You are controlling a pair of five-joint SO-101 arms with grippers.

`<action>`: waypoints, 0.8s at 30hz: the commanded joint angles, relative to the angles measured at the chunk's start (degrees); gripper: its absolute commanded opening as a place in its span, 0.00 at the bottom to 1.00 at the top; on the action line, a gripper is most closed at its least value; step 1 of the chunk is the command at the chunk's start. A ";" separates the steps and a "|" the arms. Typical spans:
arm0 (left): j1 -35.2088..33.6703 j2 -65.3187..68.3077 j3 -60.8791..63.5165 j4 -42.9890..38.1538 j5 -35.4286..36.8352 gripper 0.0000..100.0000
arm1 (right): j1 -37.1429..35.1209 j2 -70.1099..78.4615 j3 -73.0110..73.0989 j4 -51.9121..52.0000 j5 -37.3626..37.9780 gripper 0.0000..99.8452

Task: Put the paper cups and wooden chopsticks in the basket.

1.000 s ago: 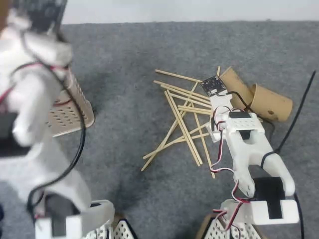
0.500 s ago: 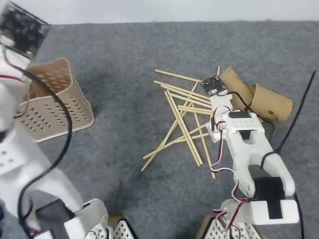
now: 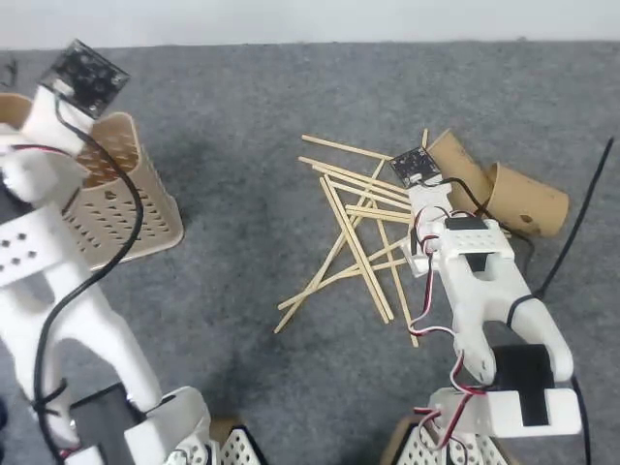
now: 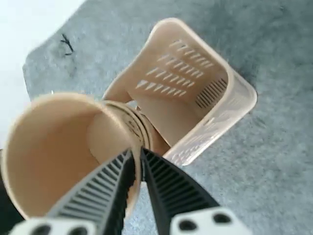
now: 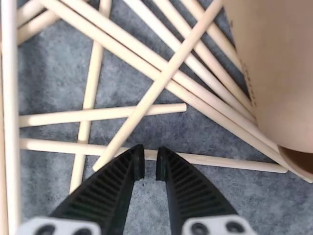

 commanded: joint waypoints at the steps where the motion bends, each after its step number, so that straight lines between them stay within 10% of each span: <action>1: 0.44 -2.02 0.04 -2.73 -0.18 0.06 | -1.36 0.22 0.18 -0.40 0.70 0.06; 11: -8.53 -3.78 -2.33 -22.15 13.98 0.21 | -1.36 0.22 0.18 -0.40 0.70 0.06; 17: -11.16 3.16 6.20 -40.26 34.99 0.21 | -1.36 0.22 0.18 -0.31 0.70 0.06; 24: -9.49 8.97 14.73 -42.46 57.14 0.21 | -1.36 0.22 0.18 -0.31 0.70 0.06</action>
